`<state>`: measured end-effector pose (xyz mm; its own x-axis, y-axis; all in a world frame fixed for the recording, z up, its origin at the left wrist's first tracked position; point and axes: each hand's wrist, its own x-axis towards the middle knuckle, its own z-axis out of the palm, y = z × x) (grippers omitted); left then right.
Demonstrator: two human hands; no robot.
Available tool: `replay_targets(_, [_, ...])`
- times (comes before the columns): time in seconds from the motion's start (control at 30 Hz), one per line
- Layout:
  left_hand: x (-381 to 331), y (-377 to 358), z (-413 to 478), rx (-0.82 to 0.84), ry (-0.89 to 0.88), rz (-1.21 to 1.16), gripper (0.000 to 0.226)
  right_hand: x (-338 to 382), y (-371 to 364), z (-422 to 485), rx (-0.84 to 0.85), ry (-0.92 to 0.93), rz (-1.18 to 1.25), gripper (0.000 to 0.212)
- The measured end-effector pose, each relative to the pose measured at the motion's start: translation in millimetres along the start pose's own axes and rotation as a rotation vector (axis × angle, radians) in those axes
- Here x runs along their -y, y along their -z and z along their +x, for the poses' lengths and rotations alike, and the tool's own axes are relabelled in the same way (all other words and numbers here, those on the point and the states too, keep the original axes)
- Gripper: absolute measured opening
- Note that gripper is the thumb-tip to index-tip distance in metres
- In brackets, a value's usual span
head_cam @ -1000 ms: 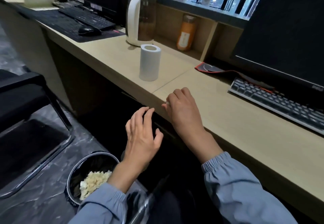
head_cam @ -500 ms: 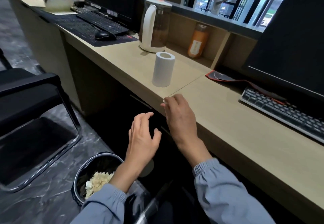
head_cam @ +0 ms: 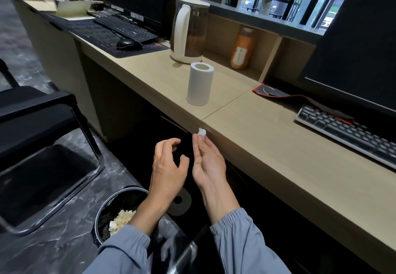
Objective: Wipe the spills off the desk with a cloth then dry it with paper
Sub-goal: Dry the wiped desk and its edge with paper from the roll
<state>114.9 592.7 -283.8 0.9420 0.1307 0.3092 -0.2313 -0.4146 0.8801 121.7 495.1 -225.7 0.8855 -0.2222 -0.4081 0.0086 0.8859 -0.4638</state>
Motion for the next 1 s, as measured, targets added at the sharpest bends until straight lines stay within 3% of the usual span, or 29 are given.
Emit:
replay_targets(0.57, [3, 7, 6, -0.017, -0.057, 0.049, 0.036, -9, -10, 14, -0.051, 0.097, -0.141, 0.018])
replay_targets(0.77, [-4, 8, 16, -0.01, -0.068, 0.056, 0.035, 1, -15, 14, -0.032, 0.067, -0.078, 0.007])
replay_targets(0.9, [-8, 6, 18, 0.0, -0.078, 0.071, 0.036, 4, -16, 9, -0.043, 0.044, -0.029, 0.02])
replay_targets(1.0, [-13, 2, 20, 0.029, -0.133, 0.114, 0.04, 11, -10, 8, -0.059, 0.041, -0.016, 0.019])
